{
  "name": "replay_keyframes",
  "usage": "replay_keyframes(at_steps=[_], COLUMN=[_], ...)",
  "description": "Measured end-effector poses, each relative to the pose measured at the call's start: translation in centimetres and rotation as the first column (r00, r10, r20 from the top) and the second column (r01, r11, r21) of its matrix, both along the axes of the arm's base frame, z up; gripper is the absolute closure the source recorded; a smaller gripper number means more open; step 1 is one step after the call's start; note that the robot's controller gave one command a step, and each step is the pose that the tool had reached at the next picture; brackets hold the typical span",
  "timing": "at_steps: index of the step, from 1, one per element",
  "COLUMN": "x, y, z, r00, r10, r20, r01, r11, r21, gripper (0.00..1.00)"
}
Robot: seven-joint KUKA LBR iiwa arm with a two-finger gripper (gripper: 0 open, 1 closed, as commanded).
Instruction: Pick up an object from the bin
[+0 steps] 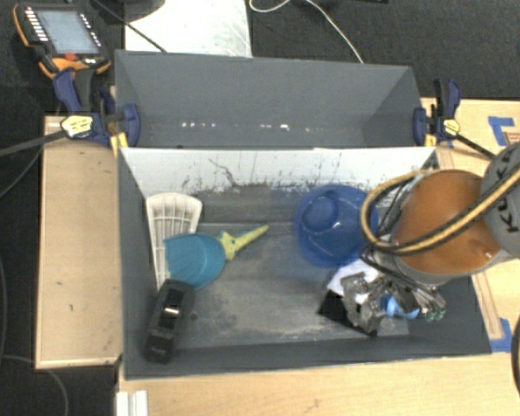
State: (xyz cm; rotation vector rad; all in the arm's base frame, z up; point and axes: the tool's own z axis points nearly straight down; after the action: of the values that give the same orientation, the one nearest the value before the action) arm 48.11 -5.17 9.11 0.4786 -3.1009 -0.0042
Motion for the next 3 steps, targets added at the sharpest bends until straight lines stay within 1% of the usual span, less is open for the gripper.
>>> replay_keyframes(at_steps=[1, 2, 3], x=[0.0, 0.5, 0.8], y=[0.0, 0.7, 1.1], z=[0.0, -1.6, -2.1], r00=[1.0, 0.992, 0.983], r10=[0.001, 0.124, 0.183], r20=[0.0, -0.003, 0.0], r01=[-0.001, -0.124, -0.183], r11=[1.0, 0.992, 0.983], r21=[0.0, 0.001, 0.001], gripper=[1.0, 1.0, 1.0])
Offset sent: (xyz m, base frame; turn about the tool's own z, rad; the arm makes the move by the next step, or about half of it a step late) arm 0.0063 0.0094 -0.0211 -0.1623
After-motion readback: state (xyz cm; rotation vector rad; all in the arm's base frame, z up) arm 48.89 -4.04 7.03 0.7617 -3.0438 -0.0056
